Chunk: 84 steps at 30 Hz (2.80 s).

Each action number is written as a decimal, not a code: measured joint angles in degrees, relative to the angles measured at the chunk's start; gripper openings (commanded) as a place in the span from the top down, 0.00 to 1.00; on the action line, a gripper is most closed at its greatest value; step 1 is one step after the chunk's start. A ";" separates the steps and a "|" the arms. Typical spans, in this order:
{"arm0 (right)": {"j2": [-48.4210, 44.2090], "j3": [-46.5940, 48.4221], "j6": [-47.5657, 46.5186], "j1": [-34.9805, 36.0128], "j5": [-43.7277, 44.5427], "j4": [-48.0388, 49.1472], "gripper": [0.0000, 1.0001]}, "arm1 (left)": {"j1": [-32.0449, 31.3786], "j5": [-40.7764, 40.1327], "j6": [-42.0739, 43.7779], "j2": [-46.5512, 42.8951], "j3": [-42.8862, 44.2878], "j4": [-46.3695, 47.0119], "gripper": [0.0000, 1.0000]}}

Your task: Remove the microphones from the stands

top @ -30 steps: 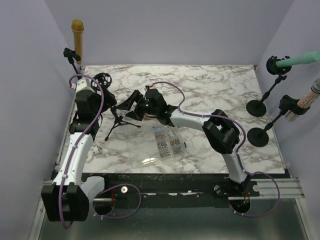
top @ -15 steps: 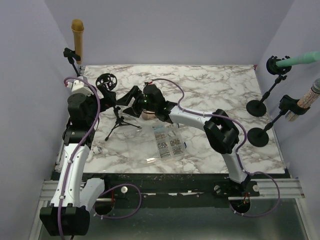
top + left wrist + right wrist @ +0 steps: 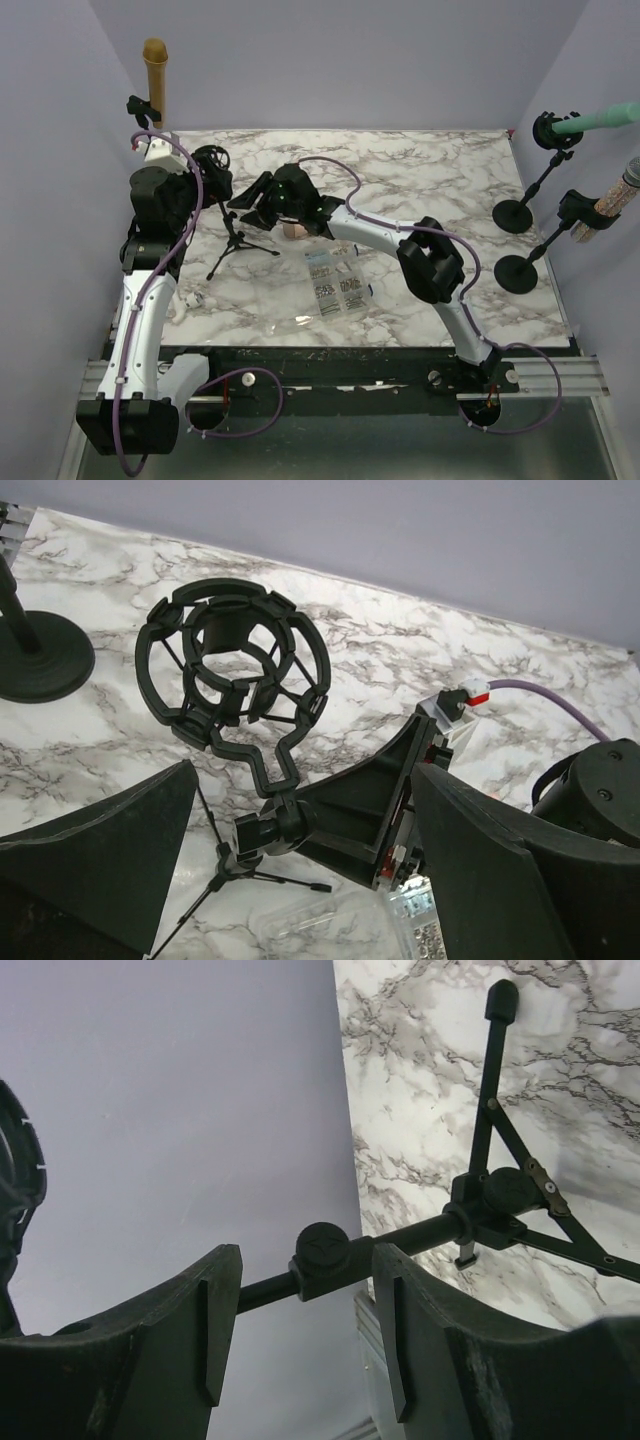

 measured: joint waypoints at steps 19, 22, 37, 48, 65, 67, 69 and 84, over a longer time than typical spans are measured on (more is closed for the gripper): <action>2.91 5.57 -0.20 0.96 1.75 -6.56 0.54 | 0.00 0.07 3.48 0.17 -2.21 -0.92 0.14; 3.21 5.79 -0.20 1.11 1.73 -6.84 0.62 | 0.00 0.07 3.45 -0.35 -2.75 -0.85 0.14; 4.61 -2.08 1.57 0.74 -3.34 12.33 0.99 | 0.00 0.09 3.02 -1.22 -2.91 -0.92 0.14; 11.65 -9.64 5.66 -1.42 -12.13 47.01 0.99 | 0.02 0.13 2.69 -2.95 -3.21 -0.83 0.14; 12.17 -8.61 3.45 -1.70 -13.09 46.84 0.61 | 0.98 1.01 1.51 -3.10 -4.07 -0.13 0.14; 10.16 -6.86 0.22 -1.73 -12.81 38.45 0.49 | 0.98 1.05 1.49 -3.23 -4.07 -0.11 0.14; 8.61 -5.22 -2.60 -1.90 -11.65 30.08 0.35 | 0.98 1.07 1.49 -3.41 -4.07 -0.11 0.14; 4.98 5.53 -10.82 -2.49 -5.35 -3.96 0.36 | 1.03 1.22 1.46 -5.29 -4.42 -0.09 0.14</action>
